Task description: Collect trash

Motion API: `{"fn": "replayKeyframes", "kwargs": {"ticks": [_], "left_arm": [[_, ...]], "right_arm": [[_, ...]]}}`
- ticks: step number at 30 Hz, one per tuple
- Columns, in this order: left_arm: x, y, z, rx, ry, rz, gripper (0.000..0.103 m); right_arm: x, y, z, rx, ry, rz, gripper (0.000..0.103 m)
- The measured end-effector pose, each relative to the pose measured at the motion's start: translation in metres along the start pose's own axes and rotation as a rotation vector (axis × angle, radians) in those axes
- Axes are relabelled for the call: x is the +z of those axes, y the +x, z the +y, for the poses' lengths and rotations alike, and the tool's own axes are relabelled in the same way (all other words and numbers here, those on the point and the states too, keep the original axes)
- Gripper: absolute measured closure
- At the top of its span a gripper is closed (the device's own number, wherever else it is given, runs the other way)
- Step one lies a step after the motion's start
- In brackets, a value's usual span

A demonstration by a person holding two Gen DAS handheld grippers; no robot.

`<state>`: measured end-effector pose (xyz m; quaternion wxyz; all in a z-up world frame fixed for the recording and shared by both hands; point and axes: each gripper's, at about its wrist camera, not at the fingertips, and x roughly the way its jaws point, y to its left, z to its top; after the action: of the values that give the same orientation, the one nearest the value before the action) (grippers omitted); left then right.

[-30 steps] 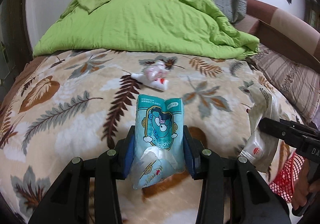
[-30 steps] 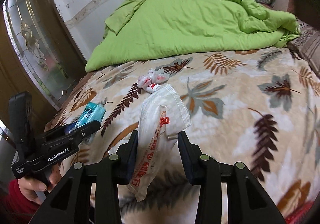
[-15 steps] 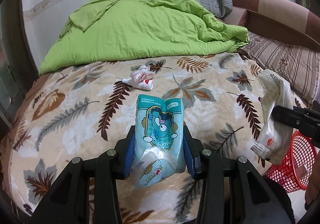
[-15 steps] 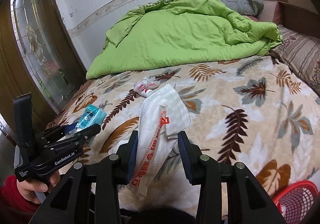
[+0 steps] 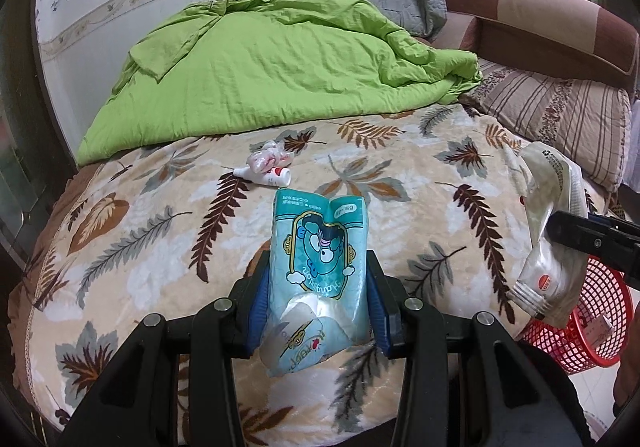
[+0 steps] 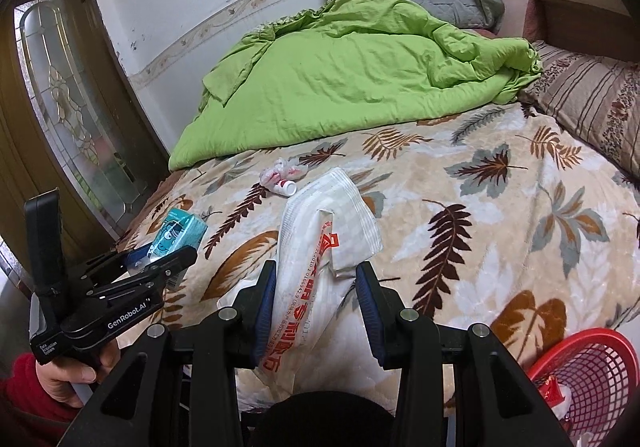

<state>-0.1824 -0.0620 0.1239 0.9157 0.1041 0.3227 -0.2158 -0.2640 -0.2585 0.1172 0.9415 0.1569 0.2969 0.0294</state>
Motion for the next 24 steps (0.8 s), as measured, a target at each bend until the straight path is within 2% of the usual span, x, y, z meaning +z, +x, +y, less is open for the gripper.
{"fn": "replayKeyframes", "kwargs": {"ticks": [5, 10, 24], "left_arm": [[0.001, -0.005, -0.010, -0.018, 0.019, -0.003, 0.062], [0.004, -0.007, -0.026, -0.066, 0.040, 0.002, 0.062], [0.009, -0.011, -0.097, -0.146, 0.178, 0.001, 0.062]], "right_arm": [[-0.003, -0.013, -0.005, -0.008, 0.014, -0.015, 0.061], [-0.008, -0.030, -0.017, -0.029, 0.047, -0.030, 0.061], [-0.028, -0.084, -0.076, -0.116, 0.174, -0.077, 0.061]]}}
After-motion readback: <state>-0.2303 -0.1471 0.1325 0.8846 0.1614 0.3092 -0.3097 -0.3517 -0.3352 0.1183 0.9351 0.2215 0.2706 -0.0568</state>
